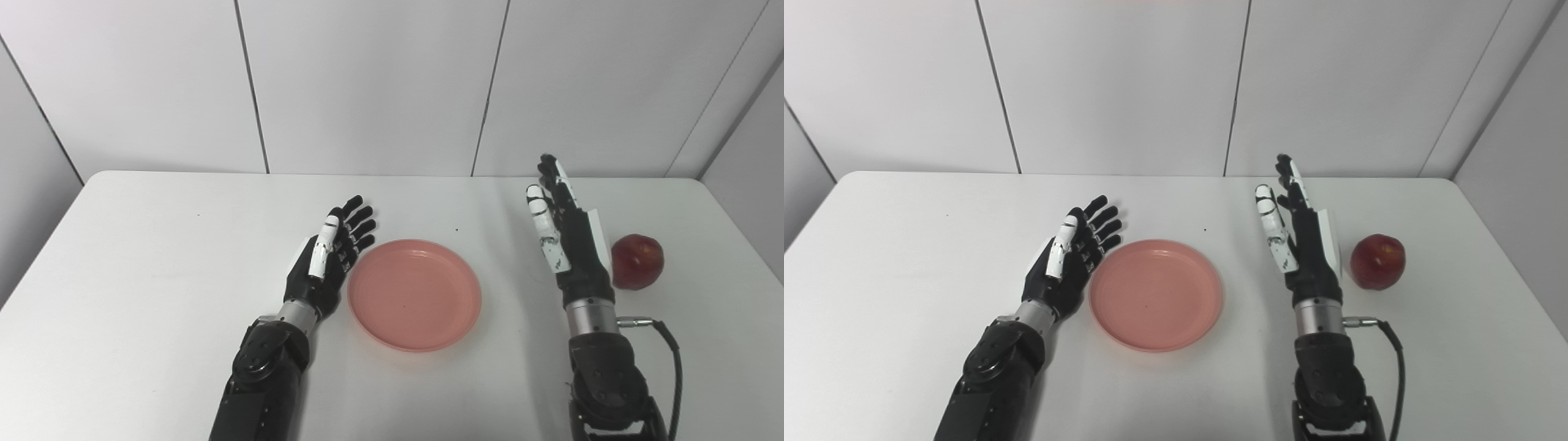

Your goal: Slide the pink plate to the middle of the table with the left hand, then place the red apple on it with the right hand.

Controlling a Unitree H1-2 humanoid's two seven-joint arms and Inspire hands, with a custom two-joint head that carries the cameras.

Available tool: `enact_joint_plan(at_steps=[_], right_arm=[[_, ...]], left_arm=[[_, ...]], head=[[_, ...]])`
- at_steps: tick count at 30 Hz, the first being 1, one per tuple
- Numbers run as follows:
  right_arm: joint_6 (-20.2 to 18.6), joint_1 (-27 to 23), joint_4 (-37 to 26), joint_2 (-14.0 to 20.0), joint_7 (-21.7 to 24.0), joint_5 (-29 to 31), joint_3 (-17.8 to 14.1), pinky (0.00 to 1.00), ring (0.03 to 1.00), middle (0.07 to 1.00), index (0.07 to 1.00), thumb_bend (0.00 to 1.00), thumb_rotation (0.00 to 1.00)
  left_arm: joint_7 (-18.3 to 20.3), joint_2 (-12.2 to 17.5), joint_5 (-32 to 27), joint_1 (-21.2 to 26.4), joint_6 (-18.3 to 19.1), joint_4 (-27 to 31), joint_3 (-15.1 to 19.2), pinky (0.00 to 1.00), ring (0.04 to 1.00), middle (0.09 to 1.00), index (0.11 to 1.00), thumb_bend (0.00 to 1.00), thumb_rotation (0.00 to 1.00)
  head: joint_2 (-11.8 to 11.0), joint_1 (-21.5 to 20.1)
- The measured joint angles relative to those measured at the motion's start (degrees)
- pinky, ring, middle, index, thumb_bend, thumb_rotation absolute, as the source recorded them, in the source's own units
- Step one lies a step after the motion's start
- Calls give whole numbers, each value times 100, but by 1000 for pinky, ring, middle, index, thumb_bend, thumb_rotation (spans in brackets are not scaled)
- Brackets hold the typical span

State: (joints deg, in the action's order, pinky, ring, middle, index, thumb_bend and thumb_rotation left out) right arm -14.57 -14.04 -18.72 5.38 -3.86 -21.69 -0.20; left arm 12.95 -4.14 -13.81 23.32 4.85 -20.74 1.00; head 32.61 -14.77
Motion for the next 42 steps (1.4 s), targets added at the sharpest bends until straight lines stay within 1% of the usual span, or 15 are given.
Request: enact_joint_plan(at_steps=[2, 6, 10, 13, 14, 15, 17, 19, 23, 26, 31, 34, 39, 41, 42], right_arm=[[-186, -58, -129, 101, 63, -185, 4, 842, 919, 936, 939, 533, 1000], [-588, -95, -378, 339, 240, -792, 92, 848, 917, 939, 941, 567, 991], [-827, -252, -655, 541, 345, -1219, 74, 805, 889, 925, 935, 649, 876], [-962, -319, -841, 673, 368, -1780, 69, 789, 871, 908, 934, 709, 833], [-973, -321, -878, 707, 367, -1946, 57, 760, 859, 904, 932, 731, 751], [-975, -320, -885, 731, 366, -2069, 22, 751, 855, 903, 931, 739, 723], [-976, -304, -883, 759, 327, -2287, -81, 737, 858, 914, 933, 812, 641], [-974, -276, -877, 808, 279, -2502, -225, 756, 871, 922, 940, 844, 625], [-974, -227, -842, 888, 234, -2685, -499, 796, 894, 931, 962, 934, 621], [-975, -115, -760, 944, 201, -2697, -726, 759, 895, 941, 987, 991, 643], [-977, 96, -429, 982, 80, -2651, -984, 674, 854, 953, 992, 1000, 647], [-950, 223, -59, 1034, -84, -2609, -1073, 740, 876, 959, 993, 1000, 659], [-874, 347, 423, 1096, -390, -2447, -1129, 809, 919, 972, 990, 1000, 659], [-856, 340, 620, 1125, -443, -2387, -1128, 807, 925, 975, 996, 1000, 667], [-855, 341, 716, 1136, -454, -2368, -1126, 783, 913, 962, 997, 1000, 668]], left_arm=[[5, 5, -26, -1, -55, -18, 8, 923, 919, 927, 904, 388, 1000], [7, 11, -66, 0, -100, -39, 14, 922, 918, 925, 905, 394, 1000], [107, 70, -86, -1, -181, -109, 16, 932, 925, 930, 912, 420, 1000], [136, 90, -98, 4, -212, -133, 28, 936, 924, 930, 913, 416, 1000], [142, 101, -123, 4, -212, -134, 39, 937, 923, 928, 912, 415, 1000], [150, 110, -146, 4, -212, -137, 46, 937, 923, 928, 912, 415, 1000], [166, 125, -192, 2, -212, -140, 58, 932, 922, 926, 912, 418, 1000], [170, 133, -217, 0, -212, -138, 60, 933, 924, 927, 914, 420, 1000], [215, 158, -247, 1, -211, -137, 59, 948, 937, 939, 924, 419, 1000], [234, 180, -272, 1, -210, -133, 58, 945, 936, 938, 921, 416, 1000], [234, 198, -328, 1, -203, -129, 74, 946, 936, 937, 920, 404, 1000], [235, 205, -333, 3, -203, -135, 73, 943, 933, 934, 919, 394, 1000], [247, 259, -336, 3, -203, -135, 71, 949, 937, 938, 923, 383, 1000], [266, 275, -341, 6, -203, -140, 71, 949, 937, 938, 924, 381, 1000], [280, 281, -342, 6, -203, -140, 71, 946, 935, 936, 922, 381, 1000]], head=[[-9, -87], [-26, -210], [-44, -377], [-44, -448], [-44, -448], [-53, -535], [-62, -624], [-62, -677], [-53, -756], [-53, -773], [-44, -800], [-35, -817], [-18, -852], [-9, -861], [0, -870]])
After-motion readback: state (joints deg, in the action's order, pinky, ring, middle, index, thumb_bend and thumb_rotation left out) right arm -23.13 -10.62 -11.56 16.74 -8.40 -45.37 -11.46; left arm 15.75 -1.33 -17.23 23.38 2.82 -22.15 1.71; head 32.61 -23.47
